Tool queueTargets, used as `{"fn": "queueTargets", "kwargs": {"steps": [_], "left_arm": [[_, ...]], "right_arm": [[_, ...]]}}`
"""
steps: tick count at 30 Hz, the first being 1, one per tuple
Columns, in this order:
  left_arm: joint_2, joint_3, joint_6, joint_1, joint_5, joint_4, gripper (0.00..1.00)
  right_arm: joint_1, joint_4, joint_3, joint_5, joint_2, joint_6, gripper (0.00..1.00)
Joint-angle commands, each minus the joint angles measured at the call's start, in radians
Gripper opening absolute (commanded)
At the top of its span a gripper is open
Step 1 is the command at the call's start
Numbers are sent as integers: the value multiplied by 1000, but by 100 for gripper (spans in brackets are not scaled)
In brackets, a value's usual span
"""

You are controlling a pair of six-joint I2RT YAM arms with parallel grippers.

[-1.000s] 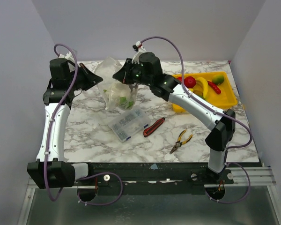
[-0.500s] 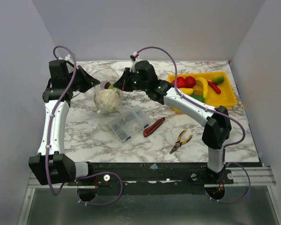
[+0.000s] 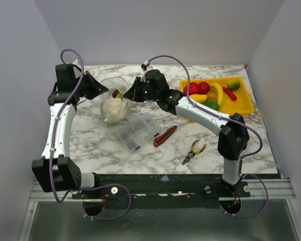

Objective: Place the food in the zip-top bag and seal the zipper
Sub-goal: Adjust the zipper food storage bag at the center of the board, then pick up the fake vegetable from the bin.

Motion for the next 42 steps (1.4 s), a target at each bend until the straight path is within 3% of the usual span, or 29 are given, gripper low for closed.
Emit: {"fn": "queueTargets", "kwargs": {"steps": [1,6,13,18,23,31,35,42], "left_arm": [[-99,8,-24,6,-9,91,0],[10,25,60,6,12,-17,0],[-38,-15,97,0,-39,32,0],[-39,-36,129,-17,-86,28,0],[-29,-42,121,-20,-45,43,0],[-23,-43,110,-19,-13,49,0],[-18,-39,105,-18,3,50,0],[-13,-41,102,-18,18,52,0]], "right_arm": [[-4,80,-7,-17,-66,11,0],[-5,103,-103,-13,-53,35,0],[-5,77,-119,-14,-70,-7,1],[-4,-48,-22,6,-66,-85,18],[-4,-140,-17,109,-141,-179,37],[-11,-195,-193,468,-373,-370,60],[-97,-204,-318,597,-457,-404,63],[-384,-226,-472,584,-501,-339,64]]}}
